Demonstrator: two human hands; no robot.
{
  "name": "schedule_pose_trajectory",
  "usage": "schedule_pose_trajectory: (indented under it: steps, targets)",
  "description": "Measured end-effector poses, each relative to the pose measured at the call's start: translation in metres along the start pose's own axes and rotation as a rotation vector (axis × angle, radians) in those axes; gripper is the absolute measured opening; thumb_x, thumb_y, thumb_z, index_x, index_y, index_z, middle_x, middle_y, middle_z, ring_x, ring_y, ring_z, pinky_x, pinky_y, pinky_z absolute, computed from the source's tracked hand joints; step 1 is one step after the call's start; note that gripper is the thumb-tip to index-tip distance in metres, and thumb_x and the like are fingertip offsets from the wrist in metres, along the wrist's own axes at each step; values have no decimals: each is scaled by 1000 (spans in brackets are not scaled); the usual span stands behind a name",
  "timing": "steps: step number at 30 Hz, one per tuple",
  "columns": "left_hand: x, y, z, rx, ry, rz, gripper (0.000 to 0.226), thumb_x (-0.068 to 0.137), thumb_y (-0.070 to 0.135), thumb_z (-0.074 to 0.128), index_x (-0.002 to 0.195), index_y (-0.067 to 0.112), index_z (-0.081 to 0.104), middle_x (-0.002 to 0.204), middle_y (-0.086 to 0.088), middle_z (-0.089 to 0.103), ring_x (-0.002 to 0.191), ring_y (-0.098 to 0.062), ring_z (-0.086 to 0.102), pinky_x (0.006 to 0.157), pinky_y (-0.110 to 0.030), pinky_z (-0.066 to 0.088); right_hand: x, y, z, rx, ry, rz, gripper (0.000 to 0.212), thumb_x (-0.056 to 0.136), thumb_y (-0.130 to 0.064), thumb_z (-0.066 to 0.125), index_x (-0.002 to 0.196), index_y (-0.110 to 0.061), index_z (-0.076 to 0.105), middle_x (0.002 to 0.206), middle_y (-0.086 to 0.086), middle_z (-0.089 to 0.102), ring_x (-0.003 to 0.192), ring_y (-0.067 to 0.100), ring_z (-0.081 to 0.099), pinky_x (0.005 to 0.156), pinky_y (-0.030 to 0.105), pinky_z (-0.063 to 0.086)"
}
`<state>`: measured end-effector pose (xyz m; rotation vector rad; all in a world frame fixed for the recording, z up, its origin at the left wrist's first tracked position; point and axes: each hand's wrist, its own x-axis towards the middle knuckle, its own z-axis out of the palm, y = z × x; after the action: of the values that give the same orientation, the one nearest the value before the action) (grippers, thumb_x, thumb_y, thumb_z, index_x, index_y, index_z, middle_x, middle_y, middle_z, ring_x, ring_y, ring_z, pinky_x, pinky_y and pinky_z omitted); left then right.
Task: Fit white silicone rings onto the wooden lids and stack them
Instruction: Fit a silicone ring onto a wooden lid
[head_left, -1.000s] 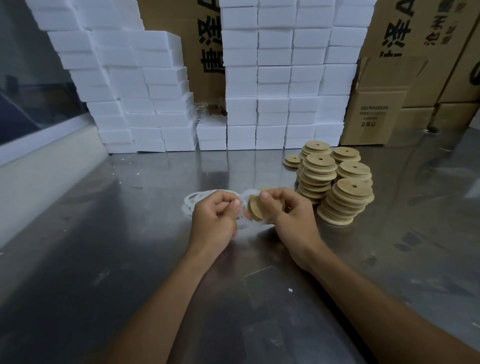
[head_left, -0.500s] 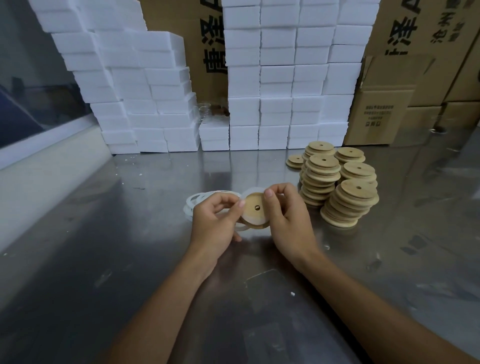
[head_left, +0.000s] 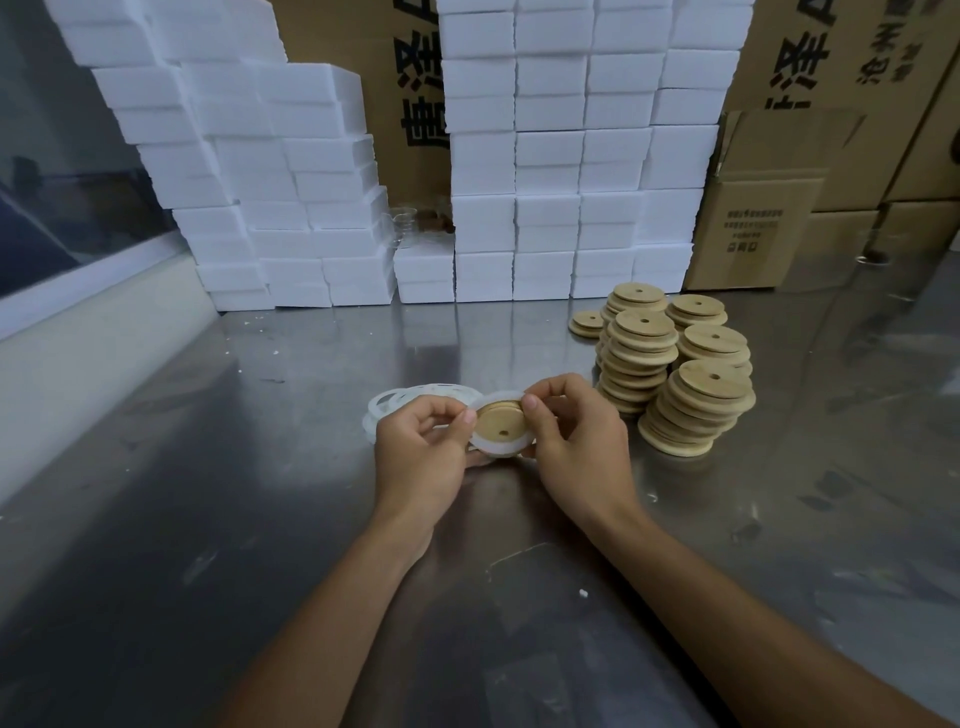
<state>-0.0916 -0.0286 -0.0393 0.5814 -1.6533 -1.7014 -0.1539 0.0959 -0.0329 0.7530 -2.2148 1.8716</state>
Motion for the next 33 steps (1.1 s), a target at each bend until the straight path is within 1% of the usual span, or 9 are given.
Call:
schedule_pose_trajectory:
  steps: [4,10,13,17,23,26,29,31,33]
  targets:
    - [0,-2,1,10,0,7,16,88,1,68,75,10,68,83,-5,75,78,-19,75,65,-36,62,2,4,-1,39,2,54,12,91,-17,67,83,-25,64,80,-5,73,80,13,71,73,47,60]
    - [1,-2,0,2,-5,-21,17,89,-2,66,74,6,67,85,-10,74,78,-21,75,66,-37,62,3,2,-1,68,-31,137,12,91,-10,66,81,-16,66,77,-1,73,77,14,72,76,47,60]
    - [0,0,0,29,-20,-21,19,89,-1,66,72,8,67,81,-7,74,77,-19,75,66,-35,62,4,1,-4,76,-46,183,11,92,-9,64,82,-12,67,77,3,74,78,18,72,79,49,59]
    - [0,3,-3,17,-18,-63,18,87,-5,65,70,3,67,79,-11,74,76,-22,75,64,-33,61,6,0,-9,98,-85,224,10,92,-10,65,83,-10,69,78,9,74,82,25,72,83,50,58]
    - [0,7,-4,-21,-36,-93,11,85,-11,61,75,-8,63,80,-16,73,75,-25,75,66,-36,62,9,1,-11,199,-143,279,12,93,-13,67,88,-2,66,81,14,75,81,22,73,72,37,62]
    - [-2,7,-4,-18,-29,-85,14,85,-11,61,73,-5,63,79,-16,73,75,-23,75,64,-32,61,8,2,-10,215,-159,292,11,94,-11,65,88,-3,65,83,18,73,79,20,71,71,33,61]
    - [-3,6,-3,29,-16,-63,18,81,-11,59,70,2,61,78,-12,73,73,-19,75,60,-28,60,8,3,-9,150,-141,250,7,94,-9,65,88,-6,66,81,13,74,75,22,72,68,32,61]
    - [-3,4,-2,98,-23,-28,18,78,-7,61,72,9,59,81,-10,72,75,-20,74,63,-34,61,8,4,-10,58,-116,184,5,92,-11,66,87,-10,68,80,8,74,76,23,72,73,40,61]
    - [-4,2,-3,181,-43,70,18,76,3,66,73,20,59,80,-2,71,78,-19,72,70,-38,61,5,3,-9,-10,-112,99,6,92,-11,66,86,-14,67,80,3,73,79,19,70,78,42,59]
